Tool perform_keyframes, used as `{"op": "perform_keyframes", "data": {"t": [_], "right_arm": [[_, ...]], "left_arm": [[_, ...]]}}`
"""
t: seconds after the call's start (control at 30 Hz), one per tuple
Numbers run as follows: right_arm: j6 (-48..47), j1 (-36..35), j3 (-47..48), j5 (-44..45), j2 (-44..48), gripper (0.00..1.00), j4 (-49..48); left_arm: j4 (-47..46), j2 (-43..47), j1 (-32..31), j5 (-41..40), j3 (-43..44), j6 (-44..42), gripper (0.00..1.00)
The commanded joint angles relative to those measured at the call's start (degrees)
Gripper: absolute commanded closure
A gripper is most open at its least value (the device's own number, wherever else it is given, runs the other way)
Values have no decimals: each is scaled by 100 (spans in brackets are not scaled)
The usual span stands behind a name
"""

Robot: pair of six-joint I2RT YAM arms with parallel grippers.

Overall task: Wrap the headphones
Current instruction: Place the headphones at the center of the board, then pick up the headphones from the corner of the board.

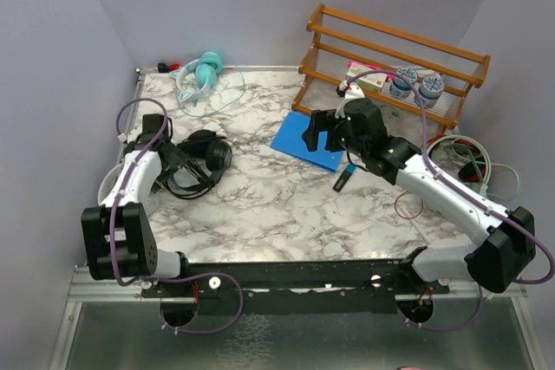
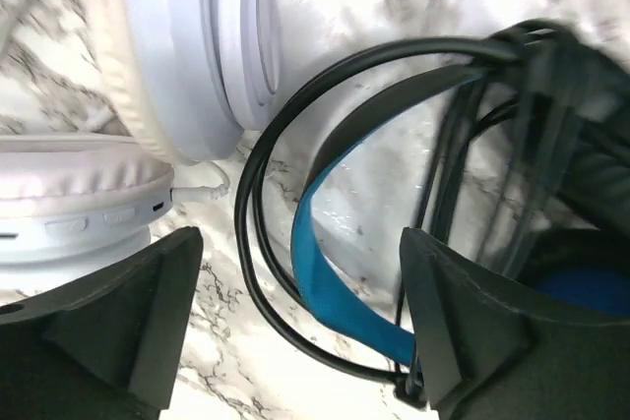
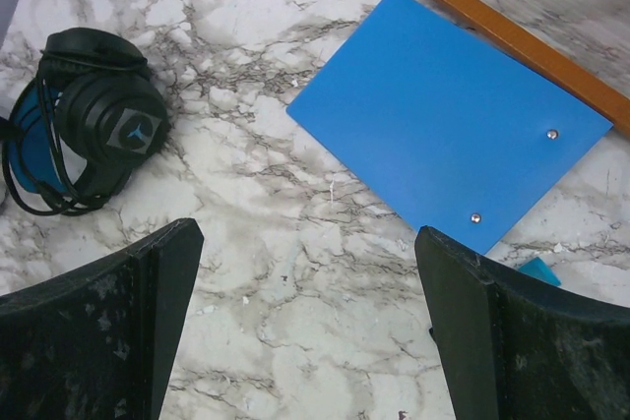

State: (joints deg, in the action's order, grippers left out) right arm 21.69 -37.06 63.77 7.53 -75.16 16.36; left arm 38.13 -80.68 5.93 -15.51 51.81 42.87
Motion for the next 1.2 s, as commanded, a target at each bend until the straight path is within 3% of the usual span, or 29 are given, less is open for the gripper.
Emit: {"op": "perform_keyframes", "data": {"t": [0.0,0.13,0.3,0.47,0.77,0.93,1.17], "right_arm": [[72,-5,-13,-146,151,0,6],[89,-1,-4,-200,115,0,-9],[78,-2,-26,-301,130,0,-62],[82,2,-133,-293,332,0,-182],[51,1,-268,-186,912,0,-321],[-53,-3,-230,-100,1071,1,-372],[-143,2,-148,34,1001,1,-547]], "left_arm": [[626,587,39,-201,582,-206,4],[932,825,39,-91,997,-198,2],[525,554,39,367,1744,-578,2],[94,-834,48,993,3139,-53,4],[-146,-3704,56,1078,5612,49,1],[-165,-4759,78,1037,6549,345,1],[-353,-5722,197,1242,7173,1081,1]]}}
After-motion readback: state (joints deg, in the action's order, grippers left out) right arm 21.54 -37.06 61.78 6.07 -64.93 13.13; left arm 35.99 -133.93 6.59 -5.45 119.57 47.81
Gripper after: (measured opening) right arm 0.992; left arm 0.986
